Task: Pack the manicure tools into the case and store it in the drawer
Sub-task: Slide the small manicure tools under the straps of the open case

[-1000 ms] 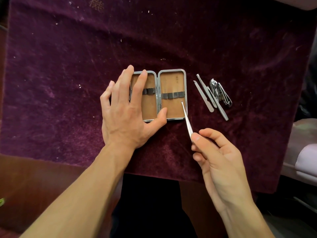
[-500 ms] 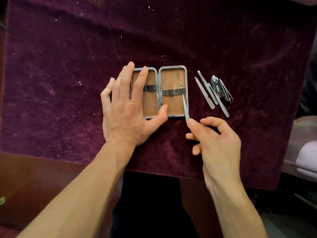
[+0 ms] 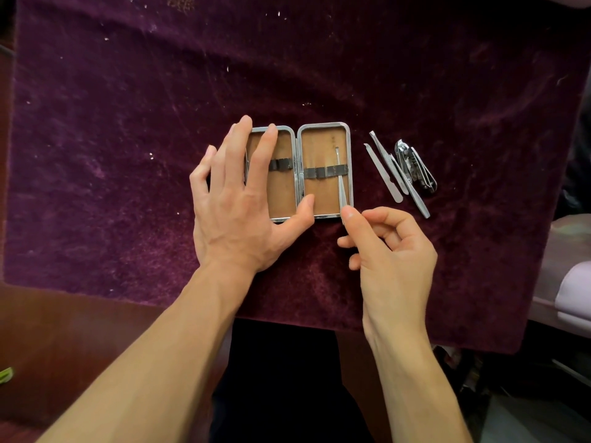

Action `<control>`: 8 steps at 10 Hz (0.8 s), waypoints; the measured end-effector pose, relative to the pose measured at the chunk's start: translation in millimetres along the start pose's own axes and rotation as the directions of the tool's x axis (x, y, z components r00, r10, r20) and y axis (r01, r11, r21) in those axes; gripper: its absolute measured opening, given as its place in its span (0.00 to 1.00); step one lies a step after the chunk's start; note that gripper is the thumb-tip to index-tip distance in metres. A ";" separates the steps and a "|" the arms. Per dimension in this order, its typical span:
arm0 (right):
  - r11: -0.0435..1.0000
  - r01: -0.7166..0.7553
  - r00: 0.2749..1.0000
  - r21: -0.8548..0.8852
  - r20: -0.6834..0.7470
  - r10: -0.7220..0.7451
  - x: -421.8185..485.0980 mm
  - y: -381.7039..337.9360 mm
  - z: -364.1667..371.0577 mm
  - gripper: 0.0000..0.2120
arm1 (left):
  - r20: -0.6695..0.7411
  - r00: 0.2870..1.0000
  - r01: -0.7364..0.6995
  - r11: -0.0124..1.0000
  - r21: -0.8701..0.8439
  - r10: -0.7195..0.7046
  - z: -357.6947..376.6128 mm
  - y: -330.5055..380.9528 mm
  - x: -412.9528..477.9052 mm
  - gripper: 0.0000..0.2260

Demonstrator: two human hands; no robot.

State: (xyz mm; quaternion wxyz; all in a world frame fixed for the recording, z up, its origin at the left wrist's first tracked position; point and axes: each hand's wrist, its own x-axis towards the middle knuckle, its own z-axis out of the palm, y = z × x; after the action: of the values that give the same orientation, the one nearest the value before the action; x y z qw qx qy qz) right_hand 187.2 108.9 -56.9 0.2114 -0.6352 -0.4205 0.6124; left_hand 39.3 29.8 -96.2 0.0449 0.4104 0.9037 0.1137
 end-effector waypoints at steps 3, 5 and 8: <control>0.990 0.082 0.997 -0.114 0.025 -0.079 10.0 3.8 1.3 0.09 | 0.002 1.000 0.001 1.000 -0.002 -0.001 0.2 -0.7 0.3 0.40; 0.987 0.109 0.994 -0.115 0.001 -0.109 13.1 6.9 5.5 0.09 | -0.004 1.000 0.002 1.000 -0.010 -0.002 0.4 -0.6 0.1 0.40; 0.982 0.135 0.990 -0.129 -0.008 -0.138 12.7 8.7 5.4 0.09 | -0.009 1.000 0.000 1.000 -0.007 0.000 1.0 -0.8 -0.1 0.39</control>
State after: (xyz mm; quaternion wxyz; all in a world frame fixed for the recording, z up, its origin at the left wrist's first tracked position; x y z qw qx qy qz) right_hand 183.2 112.8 -72.2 0.2150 -0.6223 -0.4999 0.5627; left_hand 39.0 29.3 -97.4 0.0421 0.4099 0.9034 0.1185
